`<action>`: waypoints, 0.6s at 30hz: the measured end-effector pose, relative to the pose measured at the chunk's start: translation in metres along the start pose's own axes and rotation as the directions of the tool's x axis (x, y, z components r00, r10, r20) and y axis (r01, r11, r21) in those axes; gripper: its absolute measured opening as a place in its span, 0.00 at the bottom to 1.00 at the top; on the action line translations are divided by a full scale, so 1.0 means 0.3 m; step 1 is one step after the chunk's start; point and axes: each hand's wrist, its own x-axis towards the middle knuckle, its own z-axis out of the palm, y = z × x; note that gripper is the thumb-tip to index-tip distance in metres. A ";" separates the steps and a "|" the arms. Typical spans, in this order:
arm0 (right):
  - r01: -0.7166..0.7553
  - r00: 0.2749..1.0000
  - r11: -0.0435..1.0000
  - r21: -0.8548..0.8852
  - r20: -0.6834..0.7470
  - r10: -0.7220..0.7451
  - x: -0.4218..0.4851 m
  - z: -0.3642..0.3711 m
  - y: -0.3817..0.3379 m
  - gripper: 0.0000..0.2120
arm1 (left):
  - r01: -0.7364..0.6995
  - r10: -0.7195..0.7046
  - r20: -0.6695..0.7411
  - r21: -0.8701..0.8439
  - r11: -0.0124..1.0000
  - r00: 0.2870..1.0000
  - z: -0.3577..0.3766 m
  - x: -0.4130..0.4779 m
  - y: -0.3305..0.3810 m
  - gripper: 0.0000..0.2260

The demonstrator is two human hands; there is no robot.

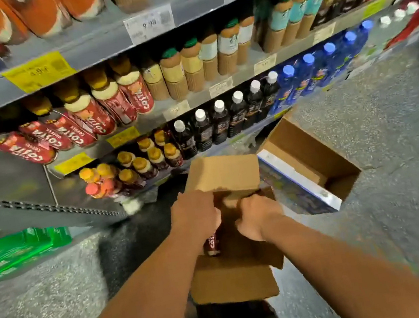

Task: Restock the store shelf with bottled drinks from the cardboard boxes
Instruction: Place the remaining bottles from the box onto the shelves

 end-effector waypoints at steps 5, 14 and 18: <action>-0.056 0.988 0.991 0.119 0.153 0.038 0.218 0.274 0.078 0.10 | 0.056 -0.049 0.142 -0.047 0.997 0.989 0.320 0.148 -0.053 0.08; -0.206 0.937 0.933 0.296 0.336 0.100 0.653 0.772 0.125 0.12 | 0.158 -0.125 0.372 -0.057 0.986 0.920 0.872 0.385 -0.187 0.17; -0.232 0.905 0.934 0.273 0.412 0.105 0.830 0.951 0.140 0.17 | 0.360 -0.269 0.423 -0.152 0.920 0.865 1.069 0.475 -0.261 0.18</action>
